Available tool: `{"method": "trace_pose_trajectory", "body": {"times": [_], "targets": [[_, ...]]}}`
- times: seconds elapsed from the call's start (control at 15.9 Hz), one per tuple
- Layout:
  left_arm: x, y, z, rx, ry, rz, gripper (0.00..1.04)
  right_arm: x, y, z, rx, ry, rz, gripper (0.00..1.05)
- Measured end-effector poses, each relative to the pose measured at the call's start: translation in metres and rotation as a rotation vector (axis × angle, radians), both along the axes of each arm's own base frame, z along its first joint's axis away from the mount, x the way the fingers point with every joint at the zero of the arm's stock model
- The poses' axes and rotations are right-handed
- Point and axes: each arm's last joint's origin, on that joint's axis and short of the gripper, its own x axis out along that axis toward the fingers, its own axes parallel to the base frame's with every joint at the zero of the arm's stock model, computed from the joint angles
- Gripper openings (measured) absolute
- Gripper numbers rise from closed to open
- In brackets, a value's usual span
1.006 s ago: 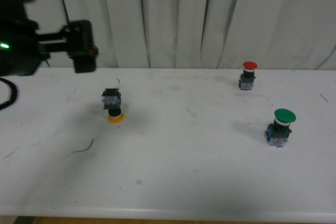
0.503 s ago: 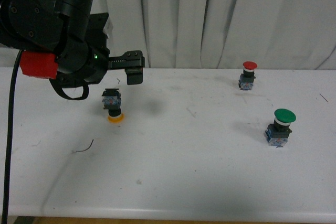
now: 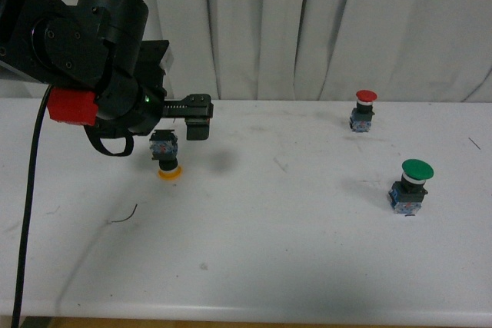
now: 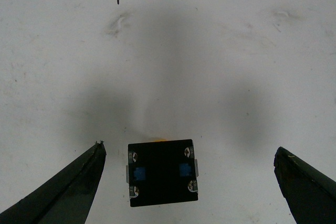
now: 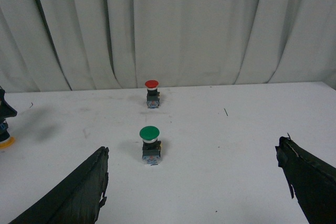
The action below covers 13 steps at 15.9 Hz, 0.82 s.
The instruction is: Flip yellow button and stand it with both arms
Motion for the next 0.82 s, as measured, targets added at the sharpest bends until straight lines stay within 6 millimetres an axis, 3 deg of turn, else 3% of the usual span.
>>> {"method": "trace_pose_trajectory", "body": {"times": [0.31,0.69,0.82], "targets": [[0.002,0.006,-0.014,0.059,0.021,-0.025,0.98,0.0,0.0,0.0,0.0,0.0,0.0,0.98],[0.005,0.009,-0.013,0.066,0.011,-0.025,0.98,0.0,0.0,0.0,0.0,0.0,0.0,0.98],[0.005,0.008,-0.013,0.065,0.01,-0.026,0.77,0.0,0.0,0.0,0.0,0.0,0.0,0.98]]}}
